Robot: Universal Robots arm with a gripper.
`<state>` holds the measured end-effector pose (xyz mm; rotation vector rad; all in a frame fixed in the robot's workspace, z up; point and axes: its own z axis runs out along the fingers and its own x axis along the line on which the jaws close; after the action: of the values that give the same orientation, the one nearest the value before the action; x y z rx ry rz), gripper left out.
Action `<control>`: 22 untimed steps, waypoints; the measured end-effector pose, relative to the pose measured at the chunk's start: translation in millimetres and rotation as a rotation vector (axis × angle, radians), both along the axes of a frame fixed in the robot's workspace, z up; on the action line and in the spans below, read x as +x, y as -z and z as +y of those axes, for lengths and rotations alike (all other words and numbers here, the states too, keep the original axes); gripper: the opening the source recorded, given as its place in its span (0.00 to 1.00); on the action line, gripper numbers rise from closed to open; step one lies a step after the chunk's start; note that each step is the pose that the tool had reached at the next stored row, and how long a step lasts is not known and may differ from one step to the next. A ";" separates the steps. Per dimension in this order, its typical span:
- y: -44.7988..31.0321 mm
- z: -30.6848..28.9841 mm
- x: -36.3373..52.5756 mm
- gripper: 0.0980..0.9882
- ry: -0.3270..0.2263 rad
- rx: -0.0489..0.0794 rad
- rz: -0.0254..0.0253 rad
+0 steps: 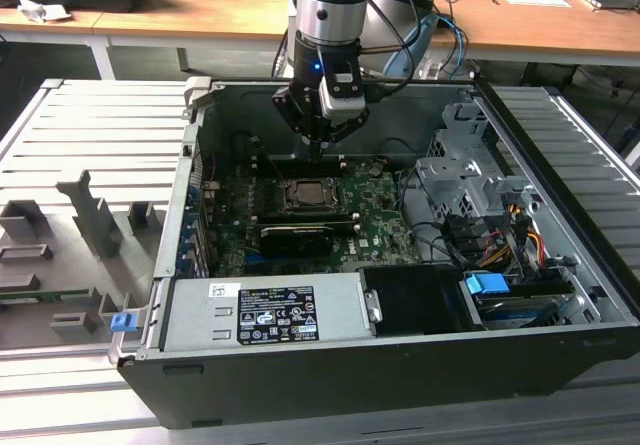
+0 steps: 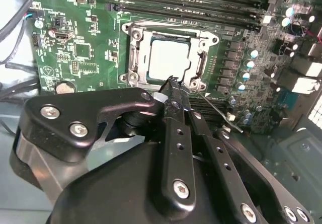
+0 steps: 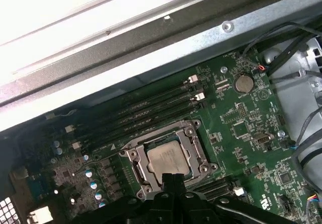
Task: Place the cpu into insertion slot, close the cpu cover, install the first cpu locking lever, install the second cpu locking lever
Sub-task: 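Install the first cpu locking lever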
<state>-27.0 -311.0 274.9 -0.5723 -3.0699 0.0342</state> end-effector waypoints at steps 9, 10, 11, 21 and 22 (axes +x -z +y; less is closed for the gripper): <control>0.0 -0.2 0.0 0.01 -0.095 0.001 0.0000; 0.0 -0.2 0.0 0.01 -0.109 0.001 0.0000; 0.0 -0.2 0.0 0.01 -0.144 0.001 0.0000; 1.0 -0.2 -0.3 0.01 -0.324 0.025 -0.0048; 1.2 -0.2 -1.1 0.01 -0.328 0.025 -0.0054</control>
<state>-28.1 -311.2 273.7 -0.0634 -3.1270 -0.0006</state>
